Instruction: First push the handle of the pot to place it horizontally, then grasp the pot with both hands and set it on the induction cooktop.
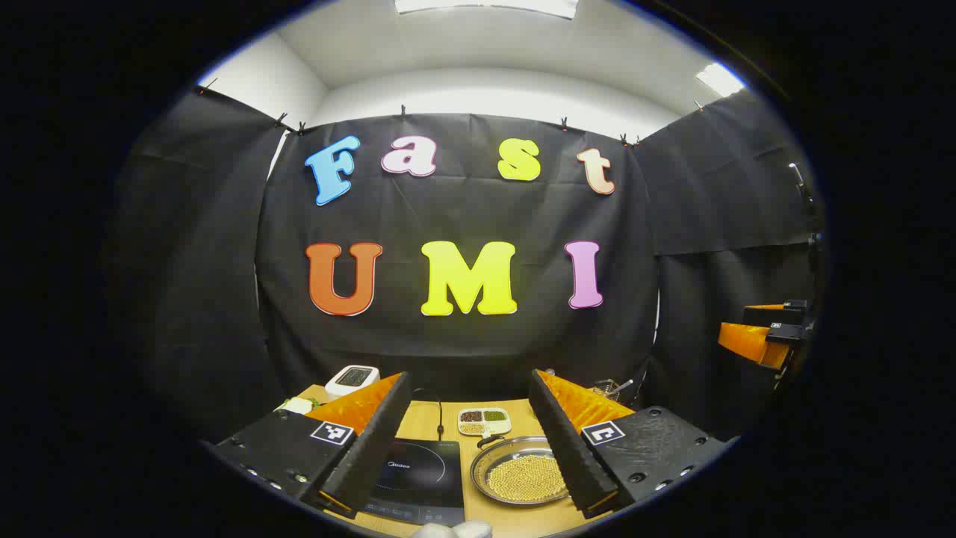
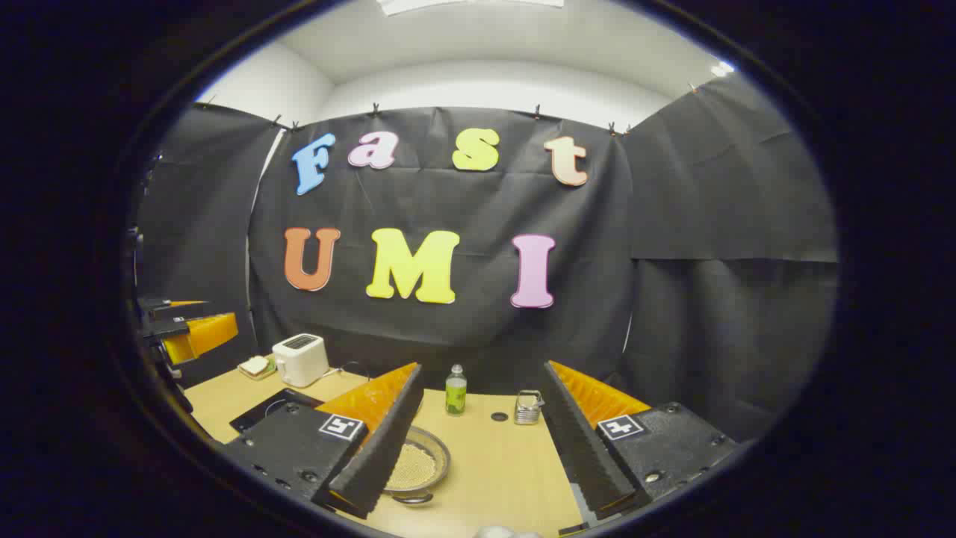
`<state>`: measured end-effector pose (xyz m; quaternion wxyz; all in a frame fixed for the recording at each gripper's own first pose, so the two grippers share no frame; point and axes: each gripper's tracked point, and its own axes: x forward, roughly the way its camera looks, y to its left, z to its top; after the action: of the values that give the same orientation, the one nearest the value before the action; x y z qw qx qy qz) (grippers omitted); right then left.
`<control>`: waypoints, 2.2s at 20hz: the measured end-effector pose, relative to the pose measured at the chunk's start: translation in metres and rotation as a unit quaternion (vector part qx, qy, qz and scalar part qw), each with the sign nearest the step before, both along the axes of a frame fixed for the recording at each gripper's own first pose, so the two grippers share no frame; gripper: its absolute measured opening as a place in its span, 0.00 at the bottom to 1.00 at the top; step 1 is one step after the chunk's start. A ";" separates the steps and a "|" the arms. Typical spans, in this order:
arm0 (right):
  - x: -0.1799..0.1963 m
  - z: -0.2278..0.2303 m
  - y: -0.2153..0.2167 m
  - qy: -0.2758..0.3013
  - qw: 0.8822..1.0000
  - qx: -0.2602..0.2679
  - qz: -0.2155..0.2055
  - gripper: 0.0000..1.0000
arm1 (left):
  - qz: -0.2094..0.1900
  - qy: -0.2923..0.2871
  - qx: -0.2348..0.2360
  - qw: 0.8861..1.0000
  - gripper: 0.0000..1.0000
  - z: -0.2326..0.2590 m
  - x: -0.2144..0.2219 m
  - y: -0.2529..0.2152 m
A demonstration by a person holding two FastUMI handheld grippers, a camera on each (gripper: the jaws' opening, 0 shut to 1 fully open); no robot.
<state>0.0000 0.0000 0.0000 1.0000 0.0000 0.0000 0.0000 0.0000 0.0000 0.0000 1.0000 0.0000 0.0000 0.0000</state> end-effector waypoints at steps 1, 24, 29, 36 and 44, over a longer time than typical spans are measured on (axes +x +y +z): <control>-0.001 0.001 0.002 -0.002 1.000 -0.003 0.001 0.97 | 0.002 -0.001 0.001 1.000 0.84 0.000 -0.002 0.002; -0.003 -0.057 0.080 0.107 0.991 0.016 0.081 0.33 | 0.003 0.002 -0.002 1.000 0.95 -0.011 -0.023 0.027; 0.005 -0.154 0.111 0.236 0.961 0.045 0.138 0.04 | 0.007 0.004 -0.004 1.000 0.95 -0.017 -0.030 0.025; -0.002 -0.261 0.136 0.337 0.927 0.007 0.166 0.04 | 0.021 0.007 -0.006 1.000 0.95 -0.025 -0.046 0.035; 0.008 -0.342 0.165 0.406 0.896 -0.024 0.177 0.04 | 0.031 0.022 -0.003 0.999 0.95 -0.034 -0.057 0.043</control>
<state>0.0075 0.1651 -0.3425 0.8963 -0.0243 0.4061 0.1766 -0.0568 0.0426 -0.0343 0.9993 -0.0031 0.0222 0.0309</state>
